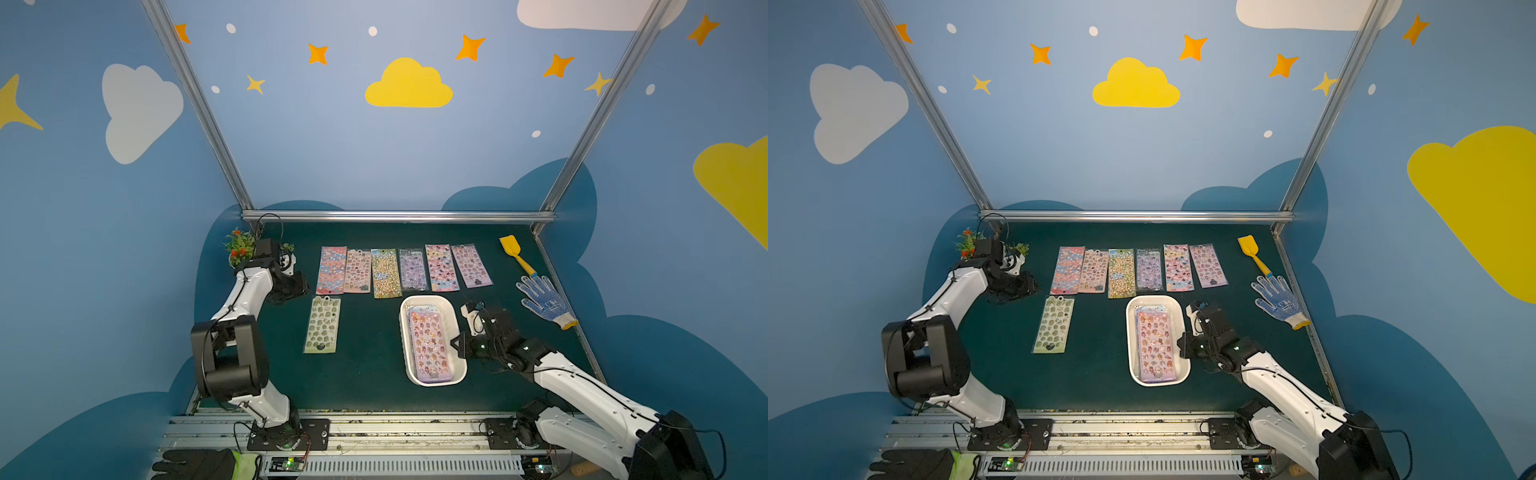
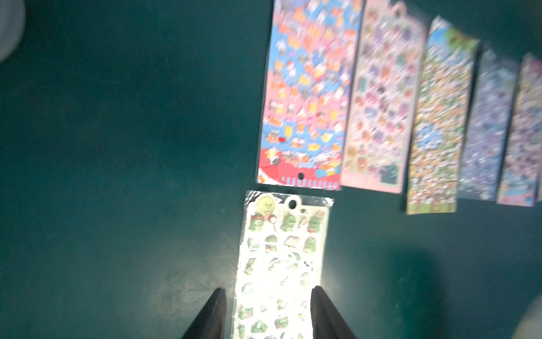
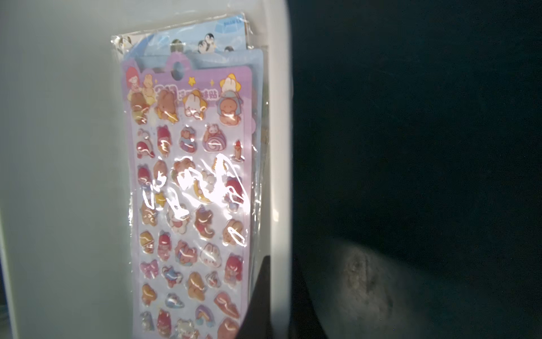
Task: Take the stickers out of the storage box
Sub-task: Place the sticker at the center of the board, then pick up the sticker from the storage box.
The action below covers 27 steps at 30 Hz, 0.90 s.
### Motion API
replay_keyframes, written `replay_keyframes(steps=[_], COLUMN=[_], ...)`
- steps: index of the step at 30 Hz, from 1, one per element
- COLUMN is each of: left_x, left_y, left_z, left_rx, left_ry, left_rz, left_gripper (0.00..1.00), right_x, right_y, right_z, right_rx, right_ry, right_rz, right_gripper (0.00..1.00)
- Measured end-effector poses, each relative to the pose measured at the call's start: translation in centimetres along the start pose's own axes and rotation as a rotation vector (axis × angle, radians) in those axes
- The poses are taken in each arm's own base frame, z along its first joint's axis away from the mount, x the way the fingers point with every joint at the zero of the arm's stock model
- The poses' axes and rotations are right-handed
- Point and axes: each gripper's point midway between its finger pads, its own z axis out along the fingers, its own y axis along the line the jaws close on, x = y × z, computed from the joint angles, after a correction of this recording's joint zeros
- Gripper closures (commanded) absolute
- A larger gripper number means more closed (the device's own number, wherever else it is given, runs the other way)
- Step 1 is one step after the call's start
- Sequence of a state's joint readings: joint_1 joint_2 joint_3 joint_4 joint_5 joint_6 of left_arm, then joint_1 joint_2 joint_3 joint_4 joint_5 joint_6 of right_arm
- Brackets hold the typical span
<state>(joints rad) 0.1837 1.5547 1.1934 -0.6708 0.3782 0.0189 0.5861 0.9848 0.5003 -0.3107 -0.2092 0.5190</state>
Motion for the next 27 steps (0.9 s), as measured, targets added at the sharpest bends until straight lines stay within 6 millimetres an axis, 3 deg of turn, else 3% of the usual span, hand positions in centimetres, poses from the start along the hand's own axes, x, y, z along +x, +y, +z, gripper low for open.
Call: replay_keyframes(steps=[7,12,19,23,27], left_x=[-0.5,0.4,4.4,7.2,10.0], left_y=[-5.2,-9.8,-18.1,-21.0,-23.0], left_z=[-6.5,-9.3,-12.4,-13.5,-13.2], left_rx=[0.182,0.318,0.498,0.548,0.545], left_ry=[-0.260,-0.337,-0.341,-0.339,-0.337], left_rz=[-0.012,0.029,0.176,0.238,0.312], left_gripper=[0.39,0.38,0.38,0.38,0.38], right_x=[0.1,-0.7,-1.9,-3.0,-3.6], right_y=[-0.3,-0.4,-1.3,-1.4,-1.7], right_z=[0.2,0.0,-0.8,-1.5,-2.1], right_rx=[0.031,0.075,0.172,0.219,0.257], right_ry=[0.022,0.029,0.017,-0.004,-0.014], right_rz=[0.000,-0.001,-0.014,-0.026,-0.029], right_gripper=[1.00,1.00,1.00,1.00,1.00])
